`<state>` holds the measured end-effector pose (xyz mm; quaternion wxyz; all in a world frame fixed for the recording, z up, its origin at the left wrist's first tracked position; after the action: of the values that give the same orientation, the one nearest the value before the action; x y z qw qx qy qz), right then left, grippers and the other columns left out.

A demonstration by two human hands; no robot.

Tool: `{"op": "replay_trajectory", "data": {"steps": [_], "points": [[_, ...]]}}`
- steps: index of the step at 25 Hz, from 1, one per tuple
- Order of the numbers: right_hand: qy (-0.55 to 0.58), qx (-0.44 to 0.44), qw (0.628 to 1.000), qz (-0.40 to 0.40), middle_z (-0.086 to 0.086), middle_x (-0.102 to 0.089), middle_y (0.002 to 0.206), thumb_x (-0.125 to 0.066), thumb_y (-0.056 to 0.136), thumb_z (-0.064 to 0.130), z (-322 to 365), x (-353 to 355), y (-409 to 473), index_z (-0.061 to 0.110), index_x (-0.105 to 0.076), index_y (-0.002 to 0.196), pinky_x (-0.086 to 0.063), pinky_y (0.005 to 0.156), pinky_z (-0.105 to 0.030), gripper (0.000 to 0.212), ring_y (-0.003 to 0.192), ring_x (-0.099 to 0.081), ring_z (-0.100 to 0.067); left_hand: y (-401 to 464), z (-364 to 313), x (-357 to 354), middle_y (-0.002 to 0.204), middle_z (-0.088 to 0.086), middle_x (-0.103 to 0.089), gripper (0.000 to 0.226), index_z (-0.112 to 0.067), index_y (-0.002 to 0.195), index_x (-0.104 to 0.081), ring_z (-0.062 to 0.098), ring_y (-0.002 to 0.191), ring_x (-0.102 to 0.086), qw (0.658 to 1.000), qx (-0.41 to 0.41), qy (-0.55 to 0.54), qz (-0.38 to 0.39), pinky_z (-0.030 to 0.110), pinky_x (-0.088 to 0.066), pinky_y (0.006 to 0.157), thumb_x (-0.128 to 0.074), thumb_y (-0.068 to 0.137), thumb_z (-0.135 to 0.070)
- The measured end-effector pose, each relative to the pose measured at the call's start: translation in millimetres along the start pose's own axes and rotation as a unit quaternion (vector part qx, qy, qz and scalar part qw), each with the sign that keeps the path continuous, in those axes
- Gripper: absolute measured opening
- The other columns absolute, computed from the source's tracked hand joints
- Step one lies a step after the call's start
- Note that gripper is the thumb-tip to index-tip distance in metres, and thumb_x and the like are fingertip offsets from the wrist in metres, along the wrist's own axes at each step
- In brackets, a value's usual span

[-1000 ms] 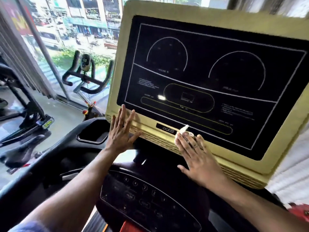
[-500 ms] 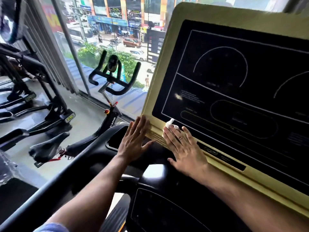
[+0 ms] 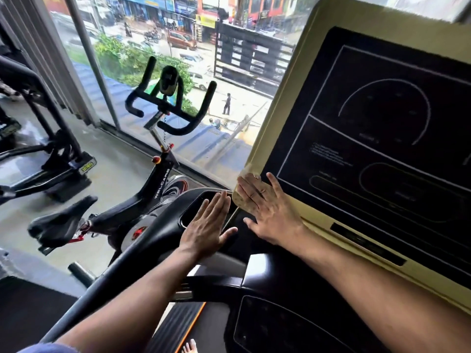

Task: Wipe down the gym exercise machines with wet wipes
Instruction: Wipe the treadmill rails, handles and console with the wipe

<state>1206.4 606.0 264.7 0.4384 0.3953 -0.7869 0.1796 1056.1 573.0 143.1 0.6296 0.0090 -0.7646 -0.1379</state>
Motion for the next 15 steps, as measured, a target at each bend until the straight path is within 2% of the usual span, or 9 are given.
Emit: {"op": "replay_trajectory", "data": {"steps": [4,8,11,15], "points": [[-0.011,0.058,0.998,-0.017,-0.008,0.013,0.170,-0.025,0.102,0.053,-19,1,4,0.014,0.003,0.163,0.016,0.122,-0.059,0.077,0.157,0.013,-0.027,-22,-22,-8,0.171,0.004,-0.025,0.068,-0.018,0.161,-0.037,0.020,0.155,-0.031,0.993,-0.105,0.040,-0.022,0.046,-0.015,0.126,-0.032,0.105,-0.056],[-0.016,0.091,0.996,-0.019,-0.009,0.006,0.171,-0.039,0.096,0.049,6,-10,-8,0.012,-0.004,0.164,0.008,0.126,-0.054,0.085,0.158,0.004,-0.030,-21,-20,-5,0.169,0.004,-0.029,0.066,-0.017,0.159,-0.040,0.020,0.154,-0.032,0.994,-0.094,0.040,-0.037,0.047,-0.020,0.126,-0.032,0.105,-0.054],[-0.047,0.078,0.996,-0.007,-0.011,0.013,0.170,-0.038,0.097,0.038,27,-20,-13,0.008,0.001,0.163,0.010,0.125,-0.054,0.082,0.157,0.009,-0.032,-27,-23,-7,0.168,0.009,-0.030,0.065,-0.010,0.158,-0.040,0.023,0.154,-0.033,0.992,-0.107,0.049,-0.043,0.045,-0.018,0.128,-0.034,0.107,-0.049],[-0.047,0.095,0.994,0.015,-0.010,0.018,0.169,-0.037,0.099,0.029,11,-42,-63,0.006,0.002,0.162,0.019,0.122,-0.055,0.078,0.156,0.015,-0.028,-30,-28,-7,0.166,0.014,-0.033,0.062,-0.003,0.155,-0.044,0.024,0.154,-0.034,0.990,-0.123,0.052,-0.054,0.044,-0.020,0.128,-0.035,0.108,-0.043]]}}
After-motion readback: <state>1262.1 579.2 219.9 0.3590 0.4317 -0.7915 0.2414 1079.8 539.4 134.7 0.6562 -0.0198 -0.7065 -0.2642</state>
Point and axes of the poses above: each hand's wrist, its own y-axis towards the middle knuckle, its own x-axis out of the back of the hand, z = x × y, the point moved 6 cm from there along y, towards the middle knuckle
